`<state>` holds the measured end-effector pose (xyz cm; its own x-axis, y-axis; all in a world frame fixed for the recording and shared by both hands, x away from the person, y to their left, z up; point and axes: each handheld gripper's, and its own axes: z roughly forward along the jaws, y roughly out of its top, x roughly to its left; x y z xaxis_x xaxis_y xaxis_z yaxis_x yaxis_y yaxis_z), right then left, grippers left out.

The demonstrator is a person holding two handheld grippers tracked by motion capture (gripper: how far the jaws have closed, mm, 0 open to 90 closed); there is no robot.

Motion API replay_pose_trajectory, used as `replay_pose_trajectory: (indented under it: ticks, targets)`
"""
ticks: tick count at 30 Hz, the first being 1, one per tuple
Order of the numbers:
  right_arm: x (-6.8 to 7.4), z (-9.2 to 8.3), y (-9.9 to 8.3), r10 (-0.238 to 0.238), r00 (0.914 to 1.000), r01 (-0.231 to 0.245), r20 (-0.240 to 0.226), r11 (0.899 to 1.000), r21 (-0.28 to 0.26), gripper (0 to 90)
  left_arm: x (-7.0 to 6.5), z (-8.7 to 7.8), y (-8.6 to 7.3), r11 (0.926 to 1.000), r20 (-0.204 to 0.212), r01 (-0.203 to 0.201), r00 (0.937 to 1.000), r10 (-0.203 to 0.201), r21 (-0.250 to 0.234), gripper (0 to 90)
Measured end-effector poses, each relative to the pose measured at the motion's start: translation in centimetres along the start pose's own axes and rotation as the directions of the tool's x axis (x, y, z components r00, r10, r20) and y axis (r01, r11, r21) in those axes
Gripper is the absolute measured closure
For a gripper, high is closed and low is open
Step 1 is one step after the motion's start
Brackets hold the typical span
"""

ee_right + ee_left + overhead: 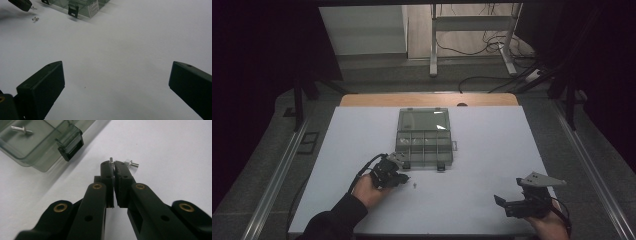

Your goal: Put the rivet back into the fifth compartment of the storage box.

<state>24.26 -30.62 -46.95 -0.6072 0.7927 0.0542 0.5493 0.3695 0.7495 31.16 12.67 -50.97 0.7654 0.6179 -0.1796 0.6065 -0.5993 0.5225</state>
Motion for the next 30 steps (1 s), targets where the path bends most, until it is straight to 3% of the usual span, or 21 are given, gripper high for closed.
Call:
replay_pose_trajectory:
  ticks: [30]
  targets:
    - [-0.1, 0.1, 0.0, 0.011, 0.9999, -0.011, -0.012, 1.0, 0.007, 0.0, 0.4, -2.4, 0.9, 0.9982, -0.017, 0.01, 0.9998, -0.011, -0.059, 87.1]
